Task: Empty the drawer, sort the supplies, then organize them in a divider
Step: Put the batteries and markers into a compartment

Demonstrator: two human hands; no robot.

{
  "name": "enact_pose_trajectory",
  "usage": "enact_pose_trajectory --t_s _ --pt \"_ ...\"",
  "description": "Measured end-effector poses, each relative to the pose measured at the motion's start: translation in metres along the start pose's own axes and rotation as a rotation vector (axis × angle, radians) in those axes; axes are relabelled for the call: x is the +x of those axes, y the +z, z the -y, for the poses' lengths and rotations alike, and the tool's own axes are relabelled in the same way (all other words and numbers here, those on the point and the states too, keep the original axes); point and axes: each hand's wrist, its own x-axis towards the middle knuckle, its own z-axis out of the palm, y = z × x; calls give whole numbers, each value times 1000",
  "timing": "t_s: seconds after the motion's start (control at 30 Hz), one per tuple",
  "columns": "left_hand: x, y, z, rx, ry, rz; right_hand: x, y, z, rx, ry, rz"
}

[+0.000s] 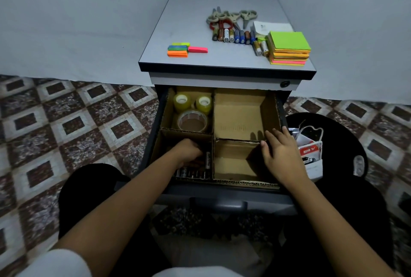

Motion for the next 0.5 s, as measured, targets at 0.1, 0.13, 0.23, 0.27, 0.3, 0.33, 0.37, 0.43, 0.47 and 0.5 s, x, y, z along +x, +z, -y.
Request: enact_pose_trajectory --t_s 0.1,0.13,0.23,0.27,0.3,0.33,0.37,0.43,0.47,0.5 --pt "-2 0 -1 1 -13 19 0 1 -1 -11 -6 -1" --pt "-2 -1 0 1 -10 21 0 1 -1 -11 -6 -2" --pt "-1 -1 0 43 14 -6 1 3 -2 0 -3 -11" --pt "-1 -1 0 75 34 -24 1 3 -2 3 0 -14" --pt "-1 0 0 113 52 -40 1 3 -3 8 -4 -22" --pt "-2 -1 -1 152 68 -47 1 3 -3 14 -8 -28" --pt "-4 -1 -2 191 84 -52 1 3 -3 20 -10 -29" --pt "-8 -4 -5 270 117 -44 1 2 -4 29 -13 -17" --pt "-12 -6 -8 319 134 -35 2 0 -5 36 -15 -6" --pt "-17 -8 -11 373 151 -24 3 -2 -5 43 -16 4"
